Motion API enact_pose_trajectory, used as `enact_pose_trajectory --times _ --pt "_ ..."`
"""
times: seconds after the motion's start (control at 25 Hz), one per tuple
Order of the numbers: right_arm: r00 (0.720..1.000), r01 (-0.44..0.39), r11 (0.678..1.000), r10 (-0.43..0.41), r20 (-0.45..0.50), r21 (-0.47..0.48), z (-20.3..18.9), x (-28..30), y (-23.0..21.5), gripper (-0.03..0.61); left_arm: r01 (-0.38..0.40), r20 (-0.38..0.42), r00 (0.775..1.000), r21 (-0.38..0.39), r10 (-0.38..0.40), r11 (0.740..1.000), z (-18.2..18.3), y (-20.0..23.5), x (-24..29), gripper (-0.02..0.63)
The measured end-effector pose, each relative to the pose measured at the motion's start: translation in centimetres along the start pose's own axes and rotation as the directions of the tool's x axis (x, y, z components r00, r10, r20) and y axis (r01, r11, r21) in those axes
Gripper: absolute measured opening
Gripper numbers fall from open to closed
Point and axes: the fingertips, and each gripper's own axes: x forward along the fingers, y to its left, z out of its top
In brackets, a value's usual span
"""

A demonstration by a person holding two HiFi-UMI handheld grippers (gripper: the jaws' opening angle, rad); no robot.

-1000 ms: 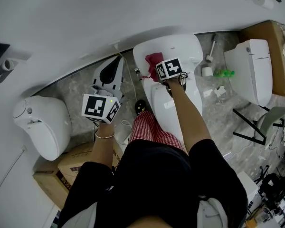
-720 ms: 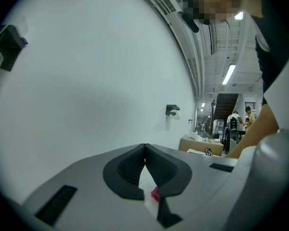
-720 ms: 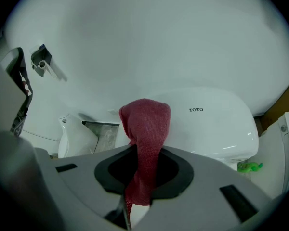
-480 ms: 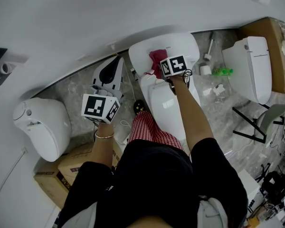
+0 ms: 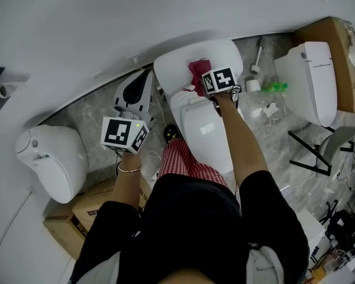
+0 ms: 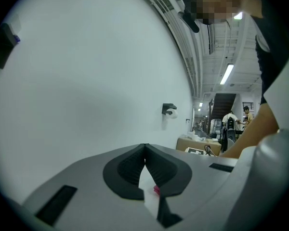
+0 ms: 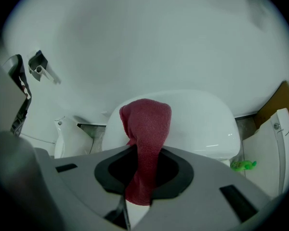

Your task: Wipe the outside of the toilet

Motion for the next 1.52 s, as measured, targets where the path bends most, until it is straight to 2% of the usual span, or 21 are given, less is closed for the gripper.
enact_pose_trajectory --times 0.28,0.4,0.56,0.84,1.28,1.52 --pt "1.000 0.015 1.000 -0.015 -0.001 0.014 -0.6 -0.5 -2.3 0.086 0.012 -0.008 1.000 0.006 -0.011 1.000 -0.4 -1.1 1.0 0.003" --pt "1.000 -0.028 0.998 0.027 0.014 0.048 -1.5 1.3 -3.8 0.086 0.018 -0.008 1.000 0.006 -0.018 1.000 -0.6 -1.6 1.6 0.004" --pt "1.000 0.024 0.999 -0.024 0.000 0.037 -1.0 -1.0 -4.5 0.087 0.020 -0.015 1.000 0.011 -0.020 1.000 -0.6 -2.0 2.0 0.005" --pt "1.000 0.030 0.998 -0.030 0.004 0.050 -1.5 -1.5 -6.4 0.086 0.031 -0.021 0.999 0.031 -0.031 0.999 -0.2 -3.3 3.1 0.004" --pt "1.000 0.027 0.998 -0.027 -0.001 0.055 -2.1 -1.9 -8.9 0.086 0.093 -0.024 0.996 0.111 -0.091 0.990 0.3 -6.4 5.9 0.005" --pt "1.000 0.022 0.996 -0.024 0.013 0.085 -2.2 -2.0 -10.0 0.086 0.099 0.005 0.995 0.142 -0.101 0.985 0.8 -7.3 6.7 0.004"
